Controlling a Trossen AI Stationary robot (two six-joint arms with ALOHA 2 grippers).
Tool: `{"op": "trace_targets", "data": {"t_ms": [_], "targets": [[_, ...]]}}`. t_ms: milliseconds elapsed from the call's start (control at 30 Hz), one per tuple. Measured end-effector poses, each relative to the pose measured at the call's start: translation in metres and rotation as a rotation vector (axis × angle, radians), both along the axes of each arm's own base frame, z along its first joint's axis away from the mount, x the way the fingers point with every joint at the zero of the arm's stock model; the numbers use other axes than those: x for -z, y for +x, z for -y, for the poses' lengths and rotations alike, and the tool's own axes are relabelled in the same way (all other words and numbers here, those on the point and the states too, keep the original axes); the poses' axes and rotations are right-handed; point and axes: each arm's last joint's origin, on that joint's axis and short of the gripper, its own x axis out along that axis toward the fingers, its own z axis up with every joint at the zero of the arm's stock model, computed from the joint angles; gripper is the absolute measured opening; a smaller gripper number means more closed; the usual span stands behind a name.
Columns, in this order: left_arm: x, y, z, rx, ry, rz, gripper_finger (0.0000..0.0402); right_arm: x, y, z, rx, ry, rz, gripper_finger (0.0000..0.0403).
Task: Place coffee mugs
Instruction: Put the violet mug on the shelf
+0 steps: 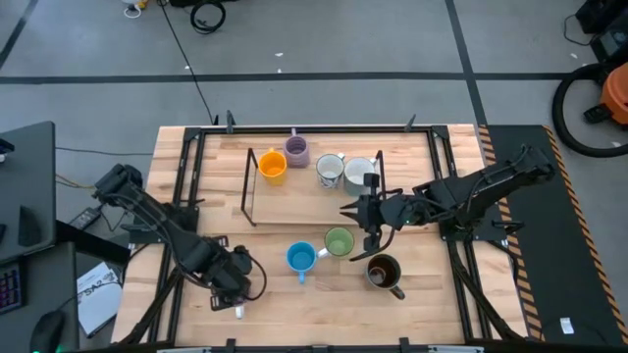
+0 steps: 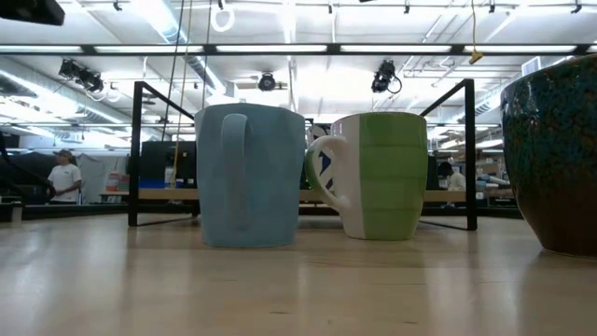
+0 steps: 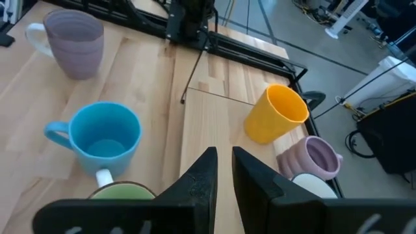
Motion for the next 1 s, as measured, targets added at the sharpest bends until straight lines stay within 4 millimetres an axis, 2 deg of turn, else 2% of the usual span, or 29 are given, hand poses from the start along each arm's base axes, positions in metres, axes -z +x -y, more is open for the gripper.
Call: {"op": "trace_targets", "data": {"t_ms": [300, 600, 767, 1000], "targets": [[0.023, 0.014, 0.006, 0.041, 0.065, -0.047, 0.0162, 0.009, -0.001, 0.0, 0.002, -0.003, -0.022, 0.0052], [0.018, 0.015, 0.002, 0.016, 0.034, -0.031, 0.0162, 0.009, -0.001, 0.0, 0.006, 0.003, -0.017, 0.0052], [0.006, 0.004, 0.007, 0.007, 0.113, 0.119, 0.0162, 0.006, 0.001, 0.0, -0.014, -0.039, 0.007, 0.0052], [-0.009, -0.026, 0.022, -0.012, 0.191, 0.277, 0.0162, 0.001, 0.006, 0.006, 0.002, -0.044, 0.056, 0.0052]]}}
